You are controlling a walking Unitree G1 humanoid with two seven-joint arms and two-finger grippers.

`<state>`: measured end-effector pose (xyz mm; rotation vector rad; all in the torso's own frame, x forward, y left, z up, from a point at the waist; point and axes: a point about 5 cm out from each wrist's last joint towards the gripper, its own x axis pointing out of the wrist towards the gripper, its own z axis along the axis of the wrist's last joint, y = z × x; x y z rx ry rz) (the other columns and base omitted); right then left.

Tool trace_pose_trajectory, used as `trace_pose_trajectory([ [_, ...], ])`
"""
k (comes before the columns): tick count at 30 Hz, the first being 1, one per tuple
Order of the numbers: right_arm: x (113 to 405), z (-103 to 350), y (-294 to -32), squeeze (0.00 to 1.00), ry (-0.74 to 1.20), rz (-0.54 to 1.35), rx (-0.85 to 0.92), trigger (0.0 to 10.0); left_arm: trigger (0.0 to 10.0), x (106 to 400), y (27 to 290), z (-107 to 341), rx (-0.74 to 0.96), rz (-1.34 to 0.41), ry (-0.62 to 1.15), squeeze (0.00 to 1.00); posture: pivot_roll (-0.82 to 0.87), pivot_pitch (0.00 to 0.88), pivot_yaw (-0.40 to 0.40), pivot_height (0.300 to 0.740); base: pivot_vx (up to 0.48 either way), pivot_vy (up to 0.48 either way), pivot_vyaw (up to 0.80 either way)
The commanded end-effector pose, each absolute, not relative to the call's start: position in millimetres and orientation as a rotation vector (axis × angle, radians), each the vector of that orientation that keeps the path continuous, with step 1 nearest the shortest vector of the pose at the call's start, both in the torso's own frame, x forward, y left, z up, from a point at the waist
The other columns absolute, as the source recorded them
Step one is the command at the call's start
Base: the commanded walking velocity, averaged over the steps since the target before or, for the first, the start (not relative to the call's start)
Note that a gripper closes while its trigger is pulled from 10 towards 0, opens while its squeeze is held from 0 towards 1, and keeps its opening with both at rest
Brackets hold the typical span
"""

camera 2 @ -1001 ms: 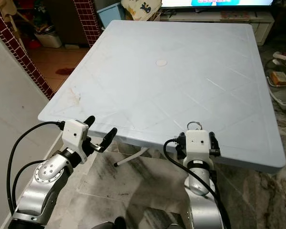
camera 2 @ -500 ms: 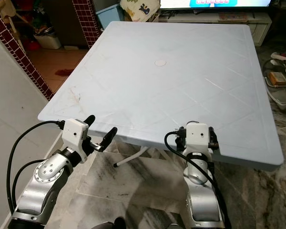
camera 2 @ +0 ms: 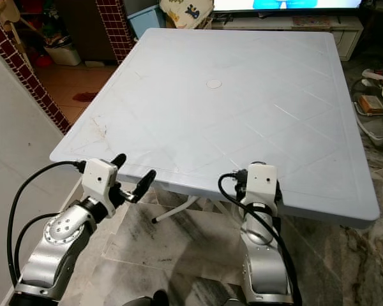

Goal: Hang keys on a hook

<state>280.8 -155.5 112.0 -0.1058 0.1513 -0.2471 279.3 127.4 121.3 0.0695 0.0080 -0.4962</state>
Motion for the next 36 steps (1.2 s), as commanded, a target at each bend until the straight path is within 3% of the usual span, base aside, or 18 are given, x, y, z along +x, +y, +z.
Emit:
trace_pose_trajectory([
  [1,281.1,115.1,-157.5,0.0,0.155,-0.267,-0.104,0.0,10.0,277.1,130.7,121.2,0.076,-0.487,0.015,0.0,-0.09,0.161,0.138,0.74,0.0,0.0,0.0],
  [36,279.3,116.7,-164.9,0.0,0.179,-0.306,-0.139,0.0,10.0,279.0,128.3,119.6,0.069,-0.476,0.017,0.0,-0.1,0.156,0.123,0.74,0.0,0.0,0.0],
])
